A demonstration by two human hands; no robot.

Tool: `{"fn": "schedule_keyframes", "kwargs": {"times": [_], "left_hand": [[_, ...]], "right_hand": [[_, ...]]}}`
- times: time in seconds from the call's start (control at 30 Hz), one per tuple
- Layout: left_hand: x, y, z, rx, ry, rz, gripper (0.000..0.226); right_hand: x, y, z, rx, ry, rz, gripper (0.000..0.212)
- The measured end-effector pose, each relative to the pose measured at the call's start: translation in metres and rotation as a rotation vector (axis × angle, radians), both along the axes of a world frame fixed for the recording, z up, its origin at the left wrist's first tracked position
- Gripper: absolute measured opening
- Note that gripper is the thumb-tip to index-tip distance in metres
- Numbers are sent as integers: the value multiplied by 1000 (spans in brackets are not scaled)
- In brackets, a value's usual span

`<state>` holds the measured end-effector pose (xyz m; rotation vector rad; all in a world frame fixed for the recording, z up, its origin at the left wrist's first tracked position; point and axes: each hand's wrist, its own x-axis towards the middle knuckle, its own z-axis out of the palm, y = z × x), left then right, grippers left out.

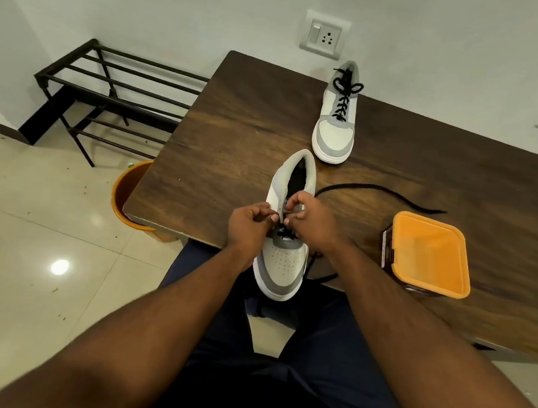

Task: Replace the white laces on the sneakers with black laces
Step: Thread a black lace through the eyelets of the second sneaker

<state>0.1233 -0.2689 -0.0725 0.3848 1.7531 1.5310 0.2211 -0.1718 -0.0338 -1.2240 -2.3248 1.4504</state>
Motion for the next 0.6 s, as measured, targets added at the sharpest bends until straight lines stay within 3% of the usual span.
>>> {"fn": "schedule_keyframes", "kwargs": {"times": [0.1,0.2,0.33,0.4,0.43,0.5,0.57,0.6], "left_hand": [[-1,4,-3,-101,162,-67,16],[-10,-4,-2,-64,41,26,16],[-40,-15,8,51,-340,569,13],[-67,-19,15,54,-376,826,17],[-76,-20,19,13,-316,865,17],[-73,-21,30,-131,7,802,23],[-53,-20,38,-164,490,581,34],[-42,-18,37,-115,621,417,35]], "right_hand": [[-5,-4,5,118,-29,33,20],[-6,-2,5,70,-30,62,24],[13,3,4,94,-55,102,35],[19,4,3,191,-104,139,39],[20,2,4,267,-150,172,41],[22,0,6,431,-244,217,43],[23,0,13,503,-208,231,40],[22,3,16,516,-160,247,39]]}}
